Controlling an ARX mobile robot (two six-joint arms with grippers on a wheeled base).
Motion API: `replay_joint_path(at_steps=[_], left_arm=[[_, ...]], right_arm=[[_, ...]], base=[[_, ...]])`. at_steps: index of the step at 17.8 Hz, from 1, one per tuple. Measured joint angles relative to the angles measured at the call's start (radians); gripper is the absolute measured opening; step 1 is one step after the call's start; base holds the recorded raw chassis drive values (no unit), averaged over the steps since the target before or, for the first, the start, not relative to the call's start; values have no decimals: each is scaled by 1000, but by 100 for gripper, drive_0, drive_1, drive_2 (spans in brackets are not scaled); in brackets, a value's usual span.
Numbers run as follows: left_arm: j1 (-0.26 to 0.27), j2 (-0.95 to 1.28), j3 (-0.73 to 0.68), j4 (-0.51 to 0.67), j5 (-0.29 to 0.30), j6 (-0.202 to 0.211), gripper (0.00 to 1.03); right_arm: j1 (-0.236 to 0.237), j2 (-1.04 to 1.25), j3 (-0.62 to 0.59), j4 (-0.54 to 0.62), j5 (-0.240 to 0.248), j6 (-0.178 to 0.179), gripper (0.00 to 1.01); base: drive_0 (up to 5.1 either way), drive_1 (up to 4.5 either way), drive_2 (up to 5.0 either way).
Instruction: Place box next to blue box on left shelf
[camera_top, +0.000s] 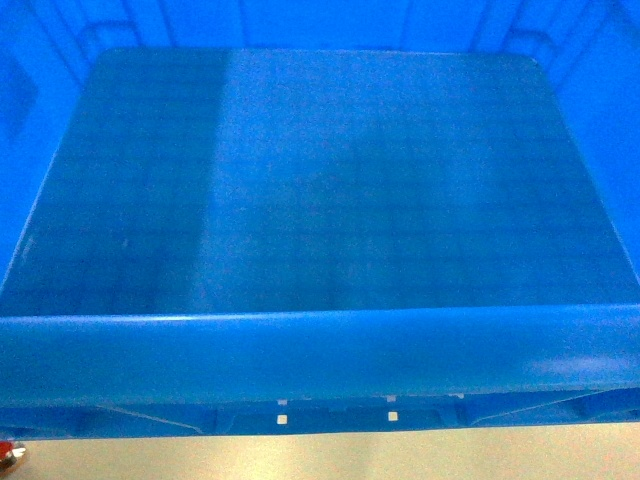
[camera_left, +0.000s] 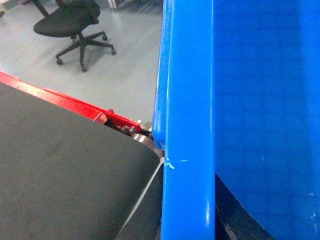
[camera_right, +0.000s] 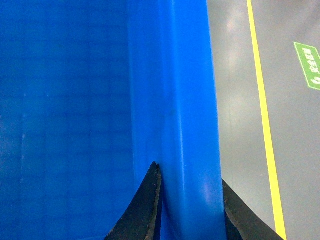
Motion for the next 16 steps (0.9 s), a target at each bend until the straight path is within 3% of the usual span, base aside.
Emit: replay_joint_path(at_steps=[16], left_arm=[[0,2,0,0,0,0,11]], right_arm=[[0,0,0,0,0,0,17]], base=[[-164,-164,-164]])
